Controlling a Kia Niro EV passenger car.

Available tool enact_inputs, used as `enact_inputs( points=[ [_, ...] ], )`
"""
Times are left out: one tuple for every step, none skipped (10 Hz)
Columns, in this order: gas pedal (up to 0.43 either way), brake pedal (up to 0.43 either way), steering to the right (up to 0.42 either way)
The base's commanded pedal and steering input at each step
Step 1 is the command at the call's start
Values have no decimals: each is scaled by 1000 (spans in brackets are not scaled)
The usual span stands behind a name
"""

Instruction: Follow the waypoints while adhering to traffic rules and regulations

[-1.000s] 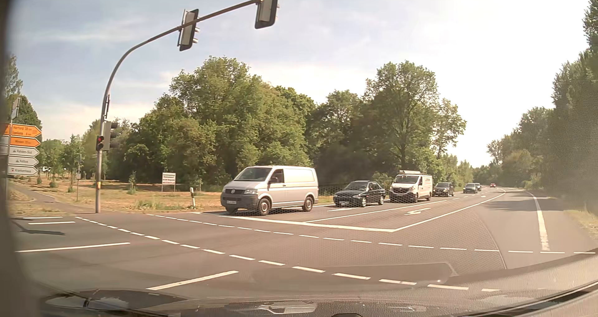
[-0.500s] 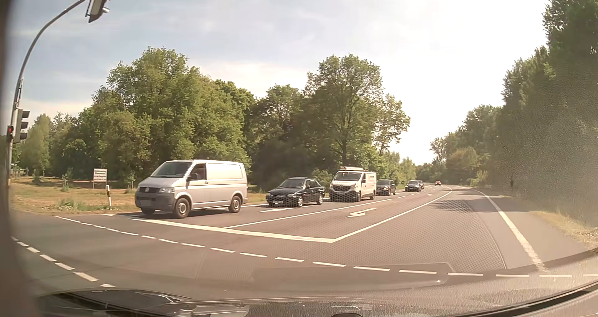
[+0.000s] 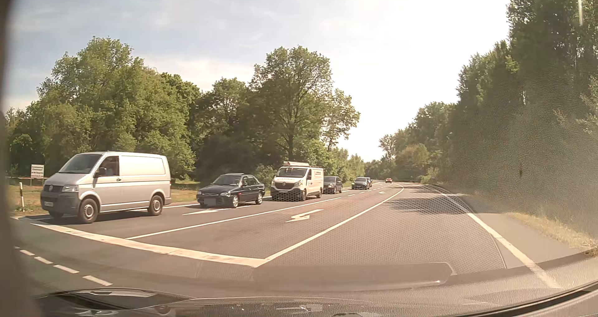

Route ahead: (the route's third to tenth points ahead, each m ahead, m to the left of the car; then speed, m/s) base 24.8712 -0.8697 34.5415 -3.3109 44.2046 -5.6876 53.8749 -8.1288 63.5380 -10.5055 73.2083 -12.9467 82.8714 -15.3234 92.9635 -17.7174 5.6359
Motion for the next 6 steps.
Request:
enact_inputs(
  points=[
    [280, 0, 190],
    [287, 0, 174],
    [287, 0, 165],
    [299, 0, 155],
    [299, 0, 145],
    [331, 0, 136]
  ],
)
